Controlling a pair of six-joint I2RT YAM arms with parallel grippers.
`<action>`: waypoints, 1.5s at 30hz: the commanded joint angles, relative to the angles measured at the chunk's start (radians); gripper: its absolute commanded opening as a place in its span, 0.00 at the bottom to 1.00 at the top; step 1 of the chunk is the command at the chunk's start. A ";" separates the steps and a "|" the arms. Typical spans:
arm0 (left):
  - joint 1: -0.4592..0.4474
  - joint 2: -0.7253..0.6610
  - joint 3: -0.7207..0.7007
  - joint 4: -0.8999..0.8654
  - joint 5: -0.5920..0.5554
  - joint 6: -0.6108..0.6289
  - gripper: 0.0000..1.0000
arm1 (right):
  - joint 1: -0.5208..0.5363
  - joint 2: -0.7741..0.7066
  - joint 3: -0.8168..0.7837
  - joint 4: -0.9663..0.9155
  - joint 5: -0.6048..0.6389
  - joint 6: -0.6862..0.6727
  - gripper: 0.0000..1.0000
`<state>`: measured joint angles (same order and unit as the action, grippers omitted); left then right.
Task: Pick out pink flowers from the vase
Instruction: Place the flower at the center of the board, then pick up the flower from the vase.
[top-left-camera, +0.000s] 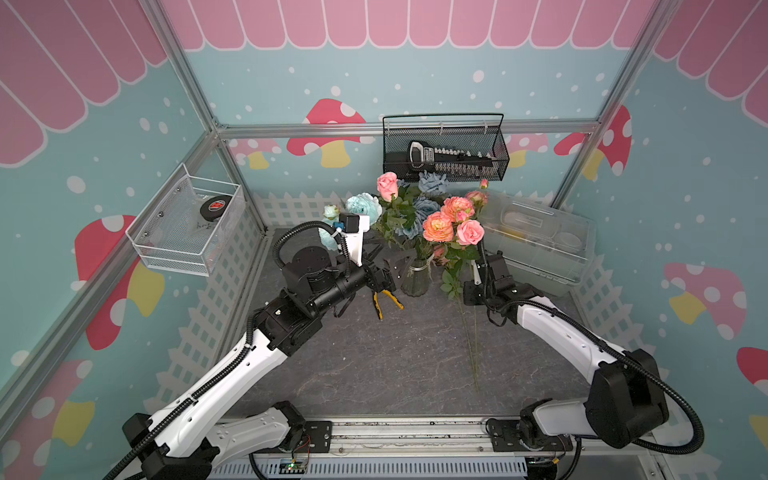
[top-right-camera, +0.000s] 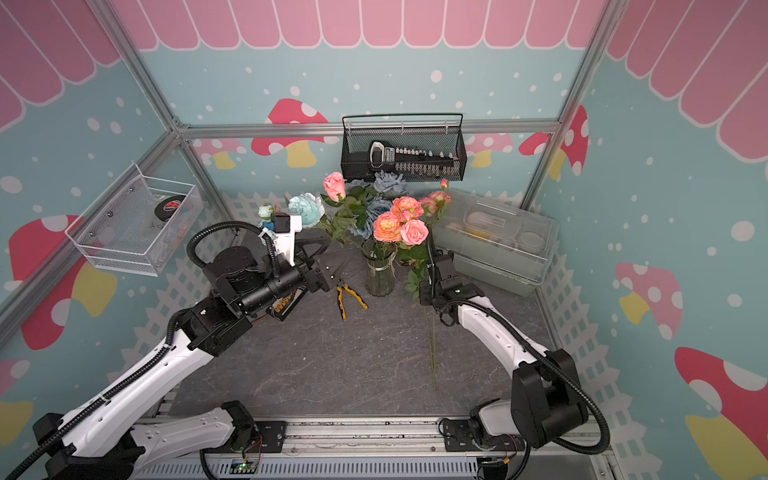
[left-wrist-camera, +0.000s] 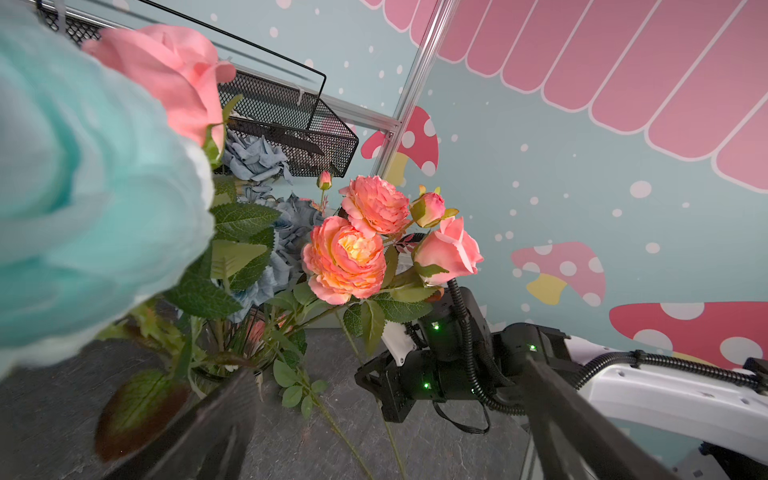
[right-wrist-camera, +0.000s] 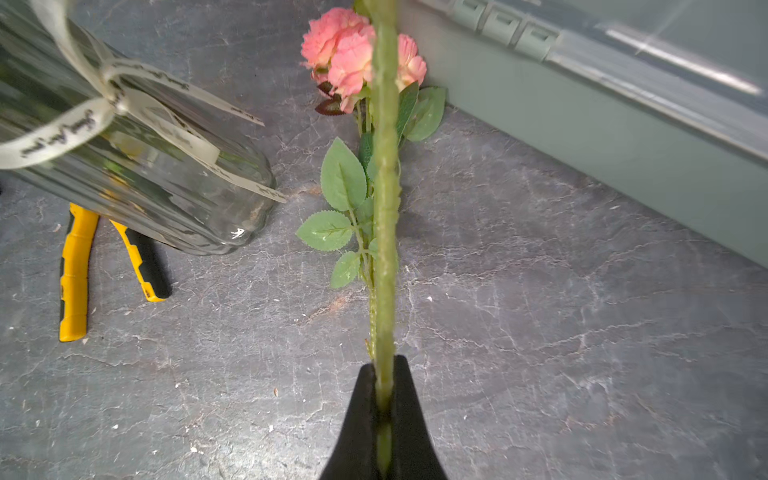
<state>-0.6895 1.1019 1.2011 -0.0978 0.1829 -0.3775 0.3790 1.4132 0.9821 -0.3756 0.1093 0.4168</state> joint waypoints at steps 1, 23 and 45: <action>-0.013 0.041 -0.026 0.043 0.004 0.061 0.99 | -0.002 0.054 -0.011 0.053 -0.075 -0.004 0.00; -0.190 0.206 -0.189 0.382 -0.279 0.406 0.99 | -0.002 -0.037 -0.068 0.112 0.047 0.030 0.70; -0.369 0.793 -0.160 1.377 -0.794 0.973 0.64 | -0.002 -0.601 -0.173 0.011 0.196 0.042 0.75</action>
<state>-1.0561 1.8637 0.9897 1.1080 -0.5381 0.4915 0.3794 0.8482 0.8265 -0.3355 0.2962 0.4500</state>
